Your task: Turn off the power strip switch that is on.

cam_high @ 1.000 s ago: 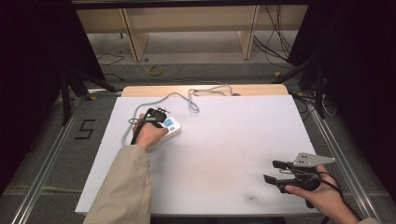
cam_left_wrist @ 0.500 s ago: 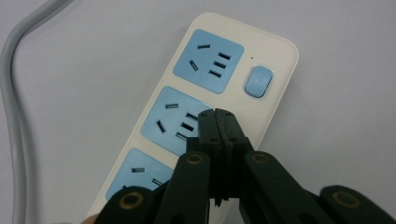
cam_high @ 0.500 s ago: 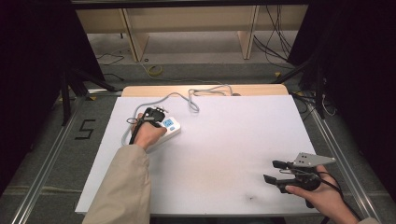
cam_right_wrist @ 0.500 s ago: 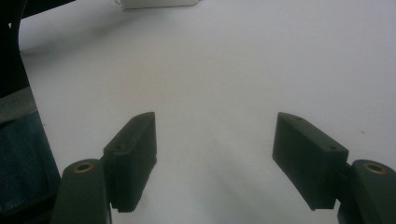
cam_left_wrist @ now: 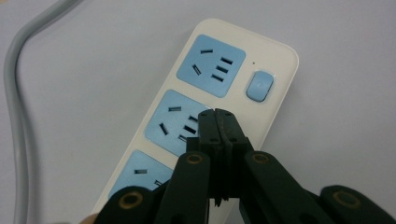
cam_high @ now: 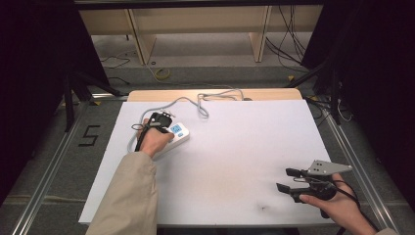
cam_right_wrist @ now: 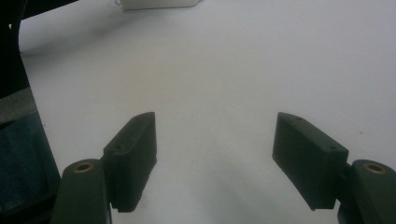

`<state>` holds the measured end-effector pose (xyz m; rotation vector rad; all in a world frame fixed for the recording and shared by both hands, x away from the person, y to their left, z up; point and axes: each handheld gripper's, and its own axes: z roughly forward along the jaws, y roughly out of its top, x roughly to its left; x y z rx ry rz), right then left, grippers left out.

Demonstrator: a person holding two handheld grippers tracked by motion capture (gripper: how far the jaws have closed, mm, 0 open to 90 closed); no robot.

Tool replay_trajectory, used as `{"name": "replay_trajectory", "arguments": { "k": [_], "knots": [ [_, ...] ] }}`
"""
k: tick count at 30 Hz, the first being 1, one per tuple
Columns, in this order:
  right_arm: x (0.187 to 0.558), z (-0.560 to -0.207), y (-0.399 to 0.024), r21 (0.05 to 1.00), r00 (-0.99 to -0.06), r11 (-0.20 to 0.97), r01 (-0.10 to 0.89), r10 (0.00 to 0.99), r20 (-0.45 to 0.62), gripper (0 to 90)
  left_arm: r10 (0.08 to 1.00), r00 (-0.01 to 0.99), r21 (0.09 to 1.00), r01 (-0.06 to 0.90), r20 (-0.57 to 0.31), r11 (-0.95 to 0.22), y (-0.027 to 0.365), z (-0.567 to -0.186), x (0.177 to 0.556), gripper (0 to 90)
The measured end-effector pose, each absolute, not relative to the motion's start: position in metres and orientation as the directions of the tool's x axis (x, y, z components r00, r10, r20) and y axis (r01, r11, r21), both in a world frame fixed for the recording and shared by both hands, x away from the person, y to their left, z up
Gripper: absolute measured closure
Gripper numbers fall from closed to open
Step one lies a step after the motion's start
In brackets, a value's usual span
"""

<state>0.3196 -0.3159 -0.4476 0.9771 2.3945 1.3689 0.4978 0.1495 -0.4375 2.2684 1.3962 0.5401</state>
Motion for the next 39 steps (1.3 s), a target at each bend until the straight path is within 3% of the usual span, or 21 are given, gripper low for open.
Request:
{"name": "replay_trajectory", "arguments": {
  "k": [17,25,39],
  "knots": [
    [0.319,-0.448,-0.315,0.827,-0.755,0.346,0.443,0.641,0.136,30.9,0.901,0.420,0.573,0.714,0.109,-0.402,0.150,-0.430,0.493,89.6],
    [0.319,-0.447,-0.315,0.828,-0.755,0.345,0.443,0.641,0.137,30.9,0.903,0.416,0.596,0.701,0.105,-0.392,0.151,-0.424,0.489,84.5],
    [0.320,-0.448,-0.315,0.828,-0.754,0.344,0.443,0.642,0.137,30.8,0.894,0.438,0.648,0.652,0.101,-0.393,0.151,-0.417,0.479,63.7]
  ]
}}
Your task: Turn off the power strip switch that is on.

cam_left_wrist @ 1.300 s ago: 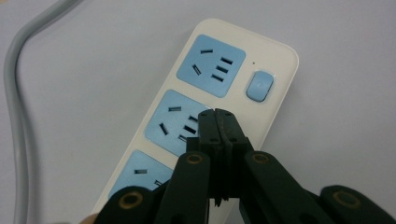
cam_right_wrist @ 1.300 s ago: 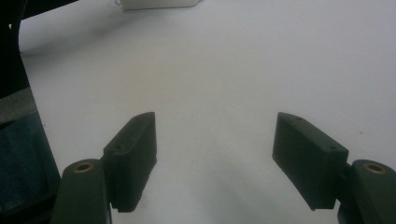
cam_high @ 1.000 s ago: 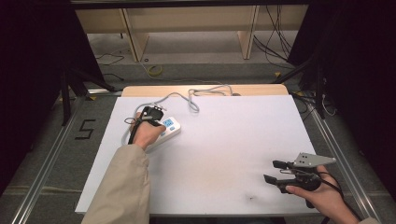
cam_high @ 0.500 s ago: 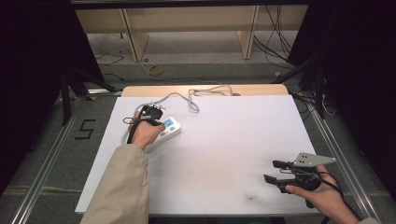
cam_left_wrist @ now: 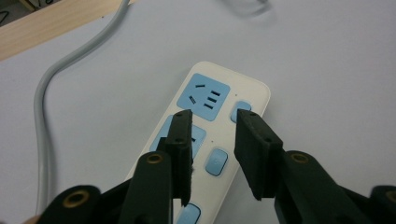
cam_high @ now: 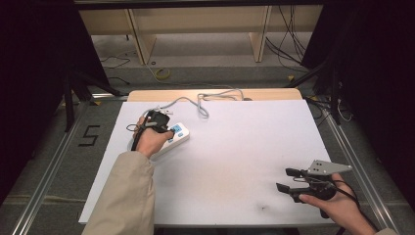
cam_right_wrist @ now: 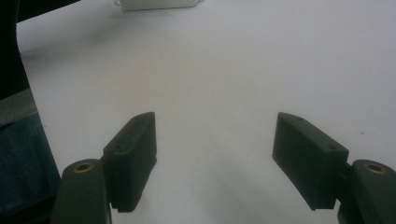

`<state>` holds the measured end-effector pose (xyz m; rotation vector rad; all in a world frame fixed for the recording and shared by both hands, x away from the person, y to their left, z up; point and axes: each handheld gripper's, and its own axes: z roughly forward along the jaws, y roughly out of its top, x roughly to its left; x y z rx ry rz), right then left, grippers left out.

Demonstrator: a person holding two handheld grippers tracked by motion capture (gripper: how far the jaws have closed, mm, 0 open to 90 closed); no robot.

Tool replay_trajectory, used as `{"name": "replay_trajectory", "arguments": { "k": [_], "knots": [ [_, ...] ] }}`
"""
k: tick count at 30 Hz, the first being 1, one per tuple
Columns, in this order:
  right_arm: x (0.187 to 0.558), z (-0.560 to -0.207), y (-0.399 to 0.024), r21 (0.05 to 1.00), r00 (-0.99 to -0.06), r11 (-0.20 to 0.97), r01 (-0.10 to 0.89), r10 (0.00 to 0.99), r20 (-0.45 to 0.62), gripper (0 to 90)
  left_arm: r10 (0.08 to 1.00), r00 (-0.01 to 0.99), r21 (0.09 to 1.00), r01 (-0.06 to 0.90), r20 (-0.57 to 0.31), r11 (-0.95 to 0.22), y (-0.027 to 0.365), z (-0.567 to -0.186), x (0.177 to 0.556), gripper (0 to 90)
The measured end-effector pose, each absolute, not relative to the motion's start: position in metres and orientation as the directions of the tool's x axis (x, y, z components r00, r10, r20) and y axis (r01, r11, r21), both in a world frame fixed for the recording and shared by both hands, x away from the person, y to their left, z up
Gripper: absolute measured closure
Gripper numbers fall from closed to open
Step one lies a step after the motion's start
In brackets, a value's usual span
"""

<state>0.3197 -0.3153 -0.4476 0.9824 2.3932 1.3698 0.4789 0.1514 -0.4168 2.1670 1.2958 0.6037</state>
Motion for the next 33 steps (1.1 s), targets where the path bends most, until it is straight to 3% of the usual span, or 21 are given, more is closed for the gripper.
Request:
{"name": "replay_trajectory", "arguments": {
  "k": [6,14,33],
  "knots": [
    [0.320,-0.448,-0.315,0.827,-0.753,0.343,0.445,0.644,0.138,30.8,0.885,0.458,0.678,0.626,0.080,-0.385,0.151,-0.414,0.472,49.4],
    [0.320,-0.447,-0.315,0.828,-0.752,0.341,0.446,0.645,0.139,30.7,0.880,0.474,0.701,0.614,0.042,-0.364,0.151,-0.413,0.463,37.9],
    [0.320,-0.447,-0.315,0.828,-0.752,0.341,0.446,0.644,0.140,30.7,0.847,0.527,0.718,0.560,0.075,-0.413,0.153,-0.407,0.440,31.8]
  ]
}}
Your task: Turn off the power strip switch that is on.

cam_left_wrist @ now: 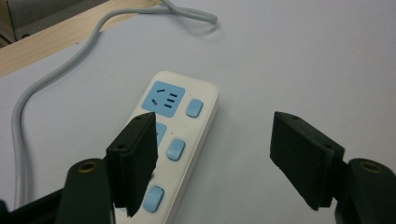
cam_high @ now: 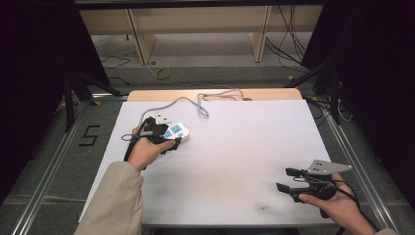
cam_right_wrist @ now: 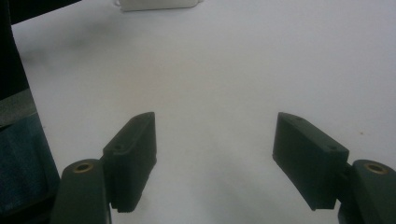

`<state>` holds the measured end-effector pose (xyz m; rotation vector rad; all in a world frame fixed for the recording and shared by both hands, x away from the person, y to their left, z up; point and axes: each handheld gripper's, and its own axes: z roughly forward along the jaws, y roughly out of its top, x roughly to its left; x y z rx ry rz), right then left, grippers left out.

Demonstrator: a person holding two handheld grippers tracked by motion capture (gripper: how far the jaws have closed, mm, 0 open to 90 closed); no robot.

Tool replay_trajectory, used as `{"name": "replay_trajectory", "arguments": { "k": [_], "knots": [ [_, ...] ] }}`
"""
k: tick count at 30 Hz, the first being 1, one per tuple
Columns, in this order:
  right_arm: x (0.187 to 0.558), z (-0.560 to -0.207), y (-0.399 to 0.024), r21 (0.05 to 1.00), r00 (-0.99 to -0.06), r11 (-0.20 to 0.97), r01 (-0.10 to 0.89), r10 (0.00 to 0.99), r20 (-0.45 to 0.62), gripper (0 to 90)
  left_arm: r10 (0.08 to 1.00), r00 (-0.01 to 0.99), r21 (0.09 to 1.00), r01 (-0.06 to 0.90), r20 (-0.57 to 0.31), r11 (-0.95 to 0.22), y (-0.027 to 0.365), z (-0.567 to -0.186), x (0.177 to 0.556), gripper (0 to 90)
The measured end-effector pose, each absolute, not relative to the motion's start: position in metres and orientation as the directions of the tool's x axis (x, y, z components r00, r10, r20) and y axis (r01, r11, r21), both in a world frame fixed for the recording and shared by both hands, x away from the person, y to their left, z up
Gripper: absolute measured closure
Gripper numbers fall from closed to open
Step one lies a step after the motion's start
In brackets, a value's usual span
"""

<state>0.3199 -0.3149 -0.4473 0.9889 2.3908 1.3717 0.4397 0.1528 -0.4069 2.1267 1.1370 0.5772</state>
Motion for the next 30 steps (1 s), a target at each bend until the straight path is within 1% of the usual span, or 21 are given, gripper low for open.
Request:
{"name": "replay_trajectory", "arguments": {
  "k": [15,21,25,30],
  "knots": [
    [0.320,-0.447,-0.315,0.829,-0.753,0.342,0.443,0.643,0.137,30.7,0.829,0.555,0.723,0.546,0.066,-0.423,0.152,-0.408,0.424,31.5],
    [0.321,-0.447,-0.315,0.829,-0.752,0.341,0.444,0.645,0.138,30.7,0.819,0.568,0.718,0.538,0.079,-0.442,0.151,-0.411,0.417,30.0],
    [0.321,-0.447,-0.315,0.828,-0.752,0.342,0.445,0.644,0.138,30.7,0.817,0.573,0.721,0.541,0.061,-0.433,0.151,-0.414,0.412,29.2],
    [0.322,-0.448,-0.315,0.829,-0.754,0.342,0.442,0.643,0.137,30.7,0.808,0.586,0.713,0.541,0.060,-0.446,0.150,-0.418,0.407,29.3]
  ]
}}
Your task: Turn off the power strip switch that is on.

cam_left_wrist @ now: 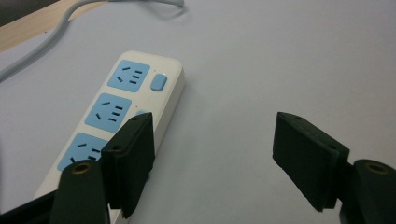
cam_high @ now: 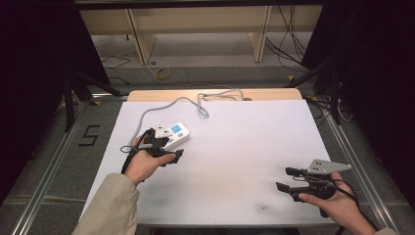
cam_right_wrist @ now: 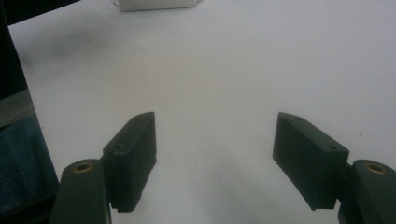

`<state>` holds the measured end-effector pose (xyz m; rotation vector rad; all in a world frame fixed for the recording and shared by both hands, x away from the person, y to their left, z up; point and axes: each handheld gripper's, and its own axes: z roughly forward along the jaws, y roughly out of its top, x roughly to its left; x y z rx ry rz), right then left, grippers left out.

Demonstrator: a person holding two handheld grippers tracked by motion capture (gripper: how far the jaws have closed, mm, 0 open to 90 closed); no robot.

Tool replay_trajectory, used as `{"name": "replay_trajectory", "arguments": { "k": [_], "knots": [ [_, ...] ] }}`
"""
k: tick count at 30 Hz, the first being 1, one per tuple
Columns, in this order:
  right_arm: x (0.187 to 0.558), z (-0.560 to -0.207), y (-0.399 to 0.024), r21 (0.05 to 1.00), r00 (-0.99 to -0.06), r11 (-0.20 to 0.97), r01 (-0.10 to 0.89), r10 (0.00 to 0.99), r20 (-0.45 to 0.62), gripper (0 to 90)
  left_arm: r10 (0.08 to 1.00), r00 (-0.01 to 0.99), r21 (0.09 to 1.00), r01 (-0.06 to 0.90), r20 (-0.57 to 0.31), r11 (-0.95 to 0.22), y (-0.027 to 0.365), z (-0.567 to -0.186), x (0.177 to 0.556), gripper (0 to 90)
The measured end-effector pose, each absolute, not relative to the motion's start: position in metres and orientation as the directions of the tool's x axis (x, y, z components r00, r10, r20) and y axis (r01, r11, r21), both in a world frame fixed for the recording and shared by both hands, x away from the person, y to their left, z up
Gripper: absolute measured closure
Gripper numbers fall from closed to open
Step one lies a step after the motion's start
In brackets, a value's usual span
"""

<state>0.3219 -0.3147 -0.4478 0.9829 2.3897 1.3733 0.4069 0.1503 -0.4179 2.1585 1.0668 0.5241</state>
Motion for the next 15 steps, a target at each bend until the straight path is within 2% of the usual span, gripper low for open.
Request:
{"name": "replay_trajectory", "arguments": {
  "k": [15],
  "knots": [
    [0.324,-0.448,-0.315,0.825,-0.752,0.348,0.446,0.645,0.134,30.6,0.785,0.618,0.755,0.496,0.040,-0.429,0.153,-0.426,0.389,26.7]
  ]
}}
